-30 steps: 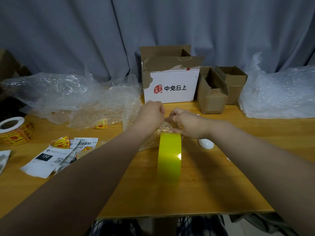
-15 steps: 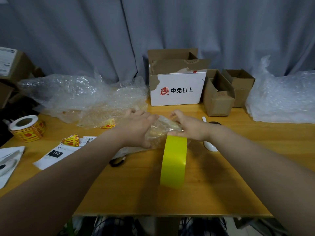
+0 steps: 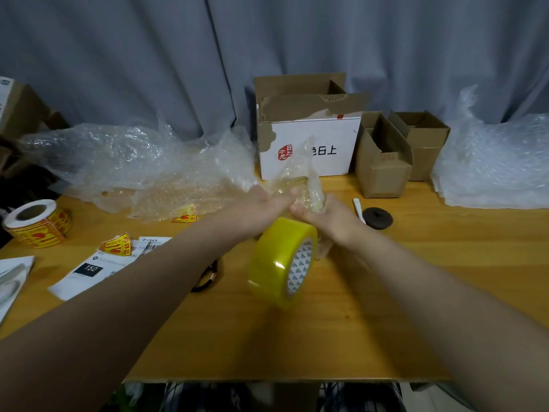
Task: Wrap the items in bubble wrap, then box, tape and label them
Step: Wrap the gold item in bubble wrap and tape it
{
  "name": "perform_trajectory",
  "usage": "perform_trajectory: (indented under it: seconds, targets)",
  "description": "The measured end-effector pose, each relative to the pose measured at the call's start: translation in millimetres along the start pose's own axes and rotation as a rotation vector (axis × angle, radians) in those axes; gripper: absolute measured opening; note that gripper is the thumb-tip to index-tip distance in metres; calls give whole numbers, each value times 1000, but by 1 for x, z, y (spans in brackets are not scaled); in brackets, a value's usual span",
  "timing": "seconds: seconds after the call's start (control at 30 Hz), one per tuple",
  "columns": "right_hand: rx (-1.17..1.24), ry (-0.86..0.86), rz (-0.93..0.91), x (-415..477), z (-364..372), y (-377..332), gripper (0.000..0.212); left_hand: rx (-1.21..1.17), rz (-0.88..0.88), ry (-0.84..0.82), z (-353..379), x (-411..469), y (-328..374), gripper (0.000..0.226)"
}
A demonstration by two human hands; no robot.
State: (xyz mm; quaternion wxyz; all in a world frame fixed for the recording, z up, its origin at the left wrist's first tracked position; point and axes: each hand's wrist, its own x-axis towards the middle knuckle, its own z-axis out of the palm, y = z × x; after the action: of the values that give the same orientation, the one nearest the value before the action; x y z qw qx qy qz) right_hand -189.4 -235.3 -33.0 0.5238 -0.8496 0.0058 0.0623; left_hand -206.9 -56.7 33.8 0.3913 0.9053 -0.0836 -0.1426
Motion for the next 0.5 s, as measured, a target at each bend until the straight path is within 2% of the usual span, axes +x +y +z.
perform_trajectory:
  seconds: [0.03, 0.07, 0.23, 0.27, 0.3, 0.43, 0.5]
  targets:
    - [-14, 17, 33, 1, 1, -4, 81, -88, -85, -94, 3, -2, 0, 84]
    - [-43, 42, 53, 2, 2, -6, 80, -108, -130, -136, 7, -3, -1, 93]
    - [45, 104, 135, -1, -10, -7, 68, -177, -16, 8, 0, -2, -8, 68]
    - [83, 119, 153, -1, -14, -8, 60, -118, 35, 41, -2, -1, -8, 64]
    - [113, 122, 183, -1, -17, -9, 62, -26, 86, 64, -4, 0, -7, 60]
    - [121, 84, 291, 7, -25, -8, 111, 429, 136, 52, -9, 10, 8, 39]
    - [66, 94, 300, 8, -28, -8, 107, 646, 124, 12, -6, 17, 16, 37]
